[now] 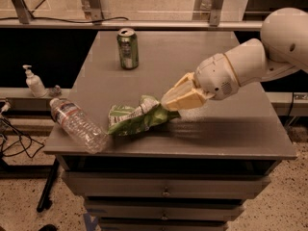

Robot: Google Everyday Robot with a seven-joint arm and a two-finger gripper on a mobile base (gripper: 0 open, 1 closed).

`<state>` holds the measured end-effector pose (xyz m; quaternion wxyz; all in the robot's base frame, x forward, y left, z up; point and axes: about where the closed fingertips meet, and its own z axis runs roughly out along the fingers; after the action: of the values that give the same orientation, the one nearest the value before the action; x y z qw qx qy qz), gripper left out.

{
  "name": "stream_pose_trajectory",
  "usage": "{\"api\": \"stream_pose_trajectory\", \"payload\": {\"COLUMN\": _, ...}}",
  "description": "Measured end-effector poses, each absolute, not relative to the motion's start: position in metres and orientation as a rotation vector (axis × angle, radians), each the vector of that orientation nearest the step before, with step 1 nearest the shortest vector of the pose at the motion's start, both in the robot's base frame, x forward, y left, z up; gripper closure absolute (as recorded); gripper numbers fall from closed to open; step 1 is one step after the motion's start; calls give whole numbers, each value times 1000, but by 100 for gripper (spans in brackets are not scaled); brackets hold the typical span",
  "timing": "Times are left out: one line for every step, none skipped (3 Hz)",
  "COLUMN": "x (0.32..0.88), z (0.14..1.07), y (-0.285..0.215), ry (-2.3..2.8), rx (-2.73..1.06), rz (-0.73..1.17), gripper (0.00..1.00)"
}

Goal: Move green jalapeno chip bag near water bottle

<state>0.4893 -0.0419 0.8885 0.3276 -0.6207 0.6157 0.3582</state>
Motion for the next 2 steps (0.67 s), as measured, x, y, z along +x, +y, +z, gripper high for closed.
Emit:
{"api": "stream_pose_trajectory", "payload": {"x": 491, "z": 884, "y": -42, "ry": 1603, "rx": -1629, "rz": 927, "gripper": 59}}
{"api": "stream_pose_trajectory", "payload": {"x": 492, "z": 880, "y": -44, "ry": 1601, "rx": -1629, "rz": 917, "gripper": 36}}
